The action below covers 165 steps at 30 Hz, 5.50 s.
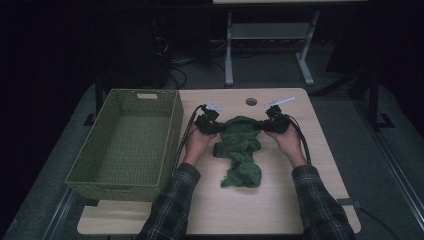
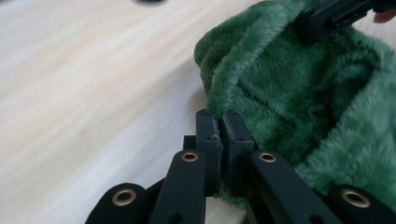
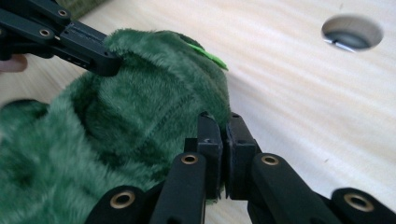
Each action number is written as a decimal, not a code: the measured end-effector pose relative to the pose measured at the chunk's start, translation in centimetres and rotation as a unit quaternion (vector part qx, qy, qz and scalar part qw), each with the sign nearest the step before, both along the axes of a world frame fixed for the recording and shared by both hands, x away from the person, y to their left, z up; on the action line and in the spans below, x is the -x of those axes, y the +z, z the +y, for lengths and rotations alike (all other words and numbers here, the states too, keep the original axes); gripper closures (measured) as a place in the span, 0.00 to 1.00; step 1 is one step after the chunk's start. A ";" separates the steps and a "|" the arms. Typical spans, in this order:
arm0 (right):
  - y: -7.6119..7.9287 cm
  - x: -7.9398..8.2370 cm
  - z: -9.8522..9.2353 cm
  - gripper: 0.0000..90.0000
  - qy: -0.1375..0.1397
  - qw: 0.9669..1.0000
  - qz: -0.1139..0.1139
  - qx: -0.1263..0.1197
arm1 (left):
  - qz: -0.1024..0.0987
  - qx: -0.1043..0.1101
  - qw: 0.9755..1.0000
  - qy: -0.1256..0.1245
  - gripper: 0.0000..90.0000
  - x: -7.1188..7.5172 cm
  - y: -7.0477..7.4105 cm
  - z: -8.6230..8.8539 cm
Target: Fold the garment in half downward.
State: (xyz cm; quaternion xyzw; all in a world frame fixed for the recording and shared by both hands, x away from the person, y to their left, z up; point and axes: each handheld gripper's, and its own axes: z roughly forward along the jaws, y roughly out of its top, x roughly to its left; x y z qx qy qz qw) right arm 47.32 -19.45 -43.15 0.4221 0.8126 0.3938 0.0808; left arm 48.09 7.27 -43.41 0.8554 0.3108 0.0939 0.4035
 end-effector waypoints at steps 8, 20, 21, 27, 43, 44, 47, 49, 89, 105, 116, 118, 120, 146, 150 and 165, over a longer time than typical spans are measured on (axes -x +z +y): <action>3.5 0.1 -0.7 0.96 -0.003 0.999 -0.046 -0.016 | -0.049 0.024 0.998 -0.001 0.96 0.4 3.9 -0.5; 3.6 3.0 -2.4 0.96 0.013 0.997 -0.061 -0.055 | -0.076 0.056 0.995 -0.032 0.96 3.9 4.9 -0.5; 3.5 3.5 -2.5 0.96 0.020 0.996 -0.061 -0.059 | -0.077 0.058 0.995 -0.034 0.96 4.2 4.9 -0.4; 3.7 5.0 -2.7 0.96 0.031 0.994 -0.077 -0.066 | -0.082 0.074 0.993 -0.047 0.96 6.0 4.9 -0.1; 2.7 9.9 -2.7 0.90 0.068 0.992 -0.086 -0.067 | -0.088 0.070 0.990 -0.085 0.95 11.0 3.8 1.2; 2.7 9.9 -2.7 0.90 0.068 0.992 -0.086 -0.067 | -0.088 0.070 0.990 -0.085 0.95 11.0 3.8 1.2; 2.5 10.8 -2.6 0.90 0.072 0.992 -0.082 -0.065 | -0.091 0.065 0.989 -0.094 0.95 11.6 3.6 1.2; 2.4 11.2 -2.5 0.90 0.075 0.991 -0.089 -0.064 | -0.089 0.068 0.989 -0.098 0.95 11.9 3.5 1.3; -2.8 17.7 -0.5 0.85 0.129 0.991 -0.029 -0.001 | -0.039 0.000 0.984 -0.176 0.94 16.5 -3.4 1.3; -0.2 21.2 -3.0 0.59 0.106 0.991 -0.074 -0.038 | -0.058 0.043 0.984 -0.162 0.74 19.2 -0.3 3.2; 1.3 18.6 -3.6 0.89 0.070 0.994 -0.073 -0.052 | -0.089 0.061 0.982 -0.152 0.88 16.7 3.9 1.3; 1.1 17.8 -3.1 0.92 0.073 0.994 -0.066 -0.052 | -0.092 0.058 0.983 -0.150 0.90 15.8 4.4 0.3; 0.8 17.2 -2.5 0.96 0.077 0.994 -0.060 -0.046 | -0.090 0.057 0.983 -0.147 0.92 14.8 4.6 -0.6; -2.8 17.1 0.0 1.00 0.098 0.994 0.017 0.043 | 0.019 -0.028 0.988 -0.148 1.00 15.0 -3.2 -0.2; -3.4 16.9 0.1 1.00 0.095 0.994 0.028 0.047 | 0.020 -0.026 0.989 -0.143 1.00 14.8 -3.3 -0.4; -1.5 17.9 -1.2 1.00 0.089 0.996 -0.013 0.003 | 0.008 -0.013 0.993 -0.120 1.00 14.1 -1.7 0.9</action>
